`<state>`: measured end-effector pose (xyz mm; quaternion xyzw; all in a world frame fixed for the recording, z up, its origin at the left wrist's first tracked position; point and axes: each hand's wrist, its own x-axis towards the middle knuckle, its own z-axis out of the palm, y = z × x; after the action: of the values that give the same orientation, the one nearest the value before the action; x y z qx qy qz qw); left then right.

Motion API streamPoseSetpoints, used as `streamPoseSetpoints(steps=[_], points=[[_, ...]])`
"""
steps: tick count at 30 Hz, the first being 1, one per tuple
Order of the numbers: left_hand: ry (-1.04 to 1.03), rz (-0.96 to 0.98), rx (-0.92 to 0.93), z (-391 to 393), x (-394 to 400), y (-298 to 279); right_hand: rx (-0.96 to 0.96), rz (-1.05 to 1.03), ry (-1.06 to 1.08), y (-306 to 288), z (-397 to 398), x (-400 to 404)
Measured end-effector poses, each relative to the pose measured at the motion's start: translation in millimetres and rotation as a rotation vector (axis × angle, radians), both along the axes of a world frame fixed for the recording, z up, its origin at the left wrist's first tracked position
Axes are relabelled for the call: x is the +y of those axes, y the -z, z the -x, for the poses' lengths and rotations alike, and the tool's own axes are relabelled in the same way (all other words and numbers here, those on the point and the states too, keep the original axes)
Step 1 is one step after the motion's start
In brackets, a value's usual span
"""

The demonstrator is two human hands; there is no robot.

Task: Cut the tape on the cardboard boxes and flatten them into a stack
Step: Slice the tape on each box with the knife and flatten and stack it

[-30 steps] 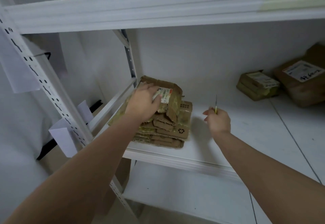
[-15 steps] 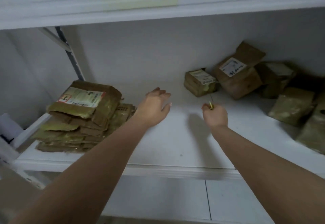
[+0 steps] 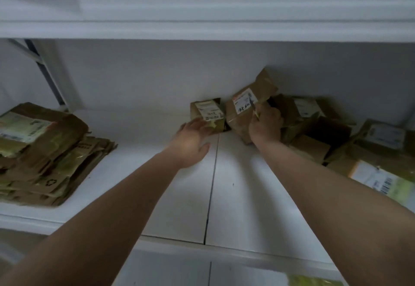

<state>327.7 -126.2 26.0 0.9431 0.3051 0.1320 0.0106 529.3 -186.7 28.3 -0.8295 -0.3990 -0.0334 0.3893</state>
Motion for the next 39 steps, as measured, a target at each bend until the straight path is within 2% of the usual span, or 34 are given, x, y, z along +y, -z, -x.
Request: streamPoseSetpoints(steps=[7, 10, 13, 21, 24, 27, 30, 34, 36, 39], points=[[-0.123, -0.014, -0.023, 20.0, 5.0, -20.0, 0.088, 0.183, -0.06, -5.6, -35.7, 31.1], [-0.155, 0.014, -0.045, 27.4, 2.6, -21.0, 0.169, 0.179, -0.118, -6.6, -47.0, 45.1], [-0.167, 0.041, -0.021, 35.7, -0.9, -15.7, 0.247, 0.05, -0.156, -1.5, -42.1, 49.2], [-0.19, 0.043, -0.023, 58.8, 2.3, -18.4, 0.175, -0.374, -0.156, 3.0, 7.5, 30.0], [-0.179, -0.033, -0.194, 71.6, -0.1, -25.0, 0.353, -0.598, -0.243, -15.1, 37.7, 19.8], [-0.176, -0.102, -0.394, 92.7, -7.1, -29.9, 0.494, -0.705, -0.211, -25.4, 57.8, 19.7], [-0.197, -0.109, -0.462, 120.2, -13.4, -30.7, 0.568, -0.557, -0.204, -19.9, 76.6, 20.4], [-0.179, -0.025, -0.301, 151.1, -21.8, -11.9, 0.523, -0.181, -0.232, 12.9, 98.6, 21.1], [-0.128, 0.068, -0.211, 160.6, -29.1, 0.3, 0.549, -0.118, -0.213, 25.3, 107.6, 13.5], [-0.061, 0.198, -0.116, 166.0, -39.9, 13.0, 0.554, -0.136, -0.124, 28.8, 111.7, -2.7]])
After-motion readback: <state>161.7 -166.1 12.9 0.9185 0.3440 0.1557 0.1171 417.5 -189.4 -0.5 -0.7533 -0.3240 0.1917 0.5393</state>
